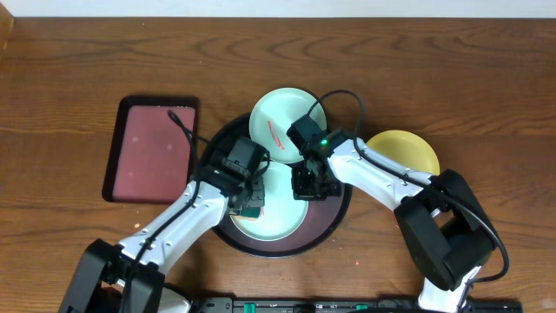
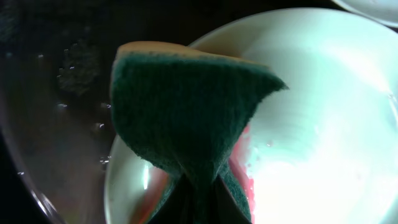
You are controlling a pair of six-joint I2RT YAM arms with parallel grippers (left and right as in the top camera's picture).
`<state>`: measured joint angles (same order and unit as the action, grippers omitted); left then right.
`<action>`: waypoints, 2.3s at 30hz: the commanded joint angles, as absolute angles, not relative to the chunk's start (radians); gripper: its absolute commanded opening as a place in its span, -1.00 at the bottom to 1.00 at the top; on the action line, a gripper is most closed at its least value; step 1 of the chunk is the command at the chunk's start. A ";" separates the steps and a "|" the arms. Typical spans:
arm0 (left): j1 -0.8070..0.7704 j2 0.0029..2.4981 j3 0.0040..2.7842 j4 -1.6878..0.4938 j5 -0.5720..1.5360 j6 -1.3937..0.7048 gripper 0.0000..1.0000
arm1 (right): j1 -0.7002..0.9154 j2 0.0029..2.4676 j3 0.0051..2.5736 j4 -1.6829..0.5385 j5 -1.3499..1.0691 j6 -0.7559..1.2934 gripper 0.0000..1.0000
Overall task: Clean dirty plates on tray and stack at the side
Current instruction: 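Bring the sponge with the left gripper onto the lower green plate, then scrub the green plate with the sponge in the left gripper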
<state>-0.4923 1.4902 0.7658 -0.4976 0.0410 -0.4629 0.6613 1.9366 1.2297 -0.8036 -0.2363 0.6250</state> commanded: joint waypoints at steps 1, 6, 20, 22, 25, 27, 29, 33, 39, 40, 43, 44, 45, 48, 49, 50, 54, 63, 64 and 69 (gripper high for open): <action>-0.528 1.496 0.733 -0.497 0.153 -0.321 -0.85 | 0.654 1.954 1.241 -0.802 -0.230 0.635 -0.98; -0.526 1.496 0.745 -0.492 0.365 -0.110 -0.85 | 0.654 1.954 1.241 -0.803 -0.230 0.635 -0.98; -0.493 1.496 0.747 -0.528 -0.054 -0.640 -0.85 | 0.654 1.954 1.241 -0.803 -0.230 0.635 -0.98; -0.487 1.496 0.747 -0.554 -0.098 -0.706 -0.85 | 0.654 1.954 1.241 -0.803 -0.230 0.635 -0.98; -0.487 1.496 0.747 -0.567 -0.122 -0.738 -0.85 | 0.654 1.954 1.241 -0.803 -0.230 0.635 -0.98; -0.487 1.496 0.747 -0.566 -0.121 -0.738 -0.86 | 0.654 1.954 1.241 -0.803 -0.230 0.635 -0.98; -0.488 1.494 0.748 -0.556 -0.106 -0.701 -0.86 | 0.654 1.954 1.241 -0.803 -0.230 0.635 -0.98; -0.488 1.485 0.749 -0.445 0.152 -0.362 -0.85 | 0.653 1.954 1.241 -0.803 -0.230 0.635 -0.98; -0.488 1.480 0.750 -0.409 0.385 -0.107 -0.85 | 0.653 1.954 1.241 -0.804 -0.230 0.635 -0.98; -0.488 1.480 0.750 -0.409 0.385 -0.107 -0.85 | 0.653 1.954 1.241 -0.804 -0.230 0.635 -0.97; -0.488 1.480 0.750 -0.408 0.381 -0.109 -0.85 | 0.653 1.954 1.241 -0.804 -0.230 0.635 -0.98; -0.488 1.480 0.750 -0.408 0.374 -0.112 -0.85 | 0.653 1.954 1.241 -0.804 -0.230 0.635 -0.98; -0.488 1.481 0.750 -0.408 0.318 -0.166 -0.85 | 0.653 1.954 1.241 -0.804 -0.230 0.635 -0.97; -0.488 1.483 0.750 -0.417 0.130 -0.321 -0.85 | 0.653 1.954 1.241 -0.803 -0.230 0.635 -0.98; -0.488 1.483 0.750 -0.426 0.044 -0.391 -0.85 | 0.653 1.954 1.241 -0.804 -0.230 0.635 -0.98; -0.488 1.483 0.750 -0.436 -0.030 -0.455 -0.85 | 0.653 1.954 1.241 -0.804 -0.230 0.635 -0.97; -0.488 1.483 0.750 -0.508 -0.256 -0.685 -0.85 | 0.653 1.954 1.241 -0.805 -0.230 0.635 -0.98; -0.490 1.483 0.750 -0.560 0.061 -0.417 -0.86 | 0.653 1.954 1.241 -0.804 -0.230 0.635 -0.97; -0.490 1.483 0.750 -0.560 0.147 -0.354 -0.85 | 0.653 1.954 1.241 -0.804 -0.230 0.635 -0.98; -0.489 1.483 0.750 -0.543 0.411 -0.106 -0.85 | 0.653 1.954 1.241 -0.804 -0.230 0.635 -0.98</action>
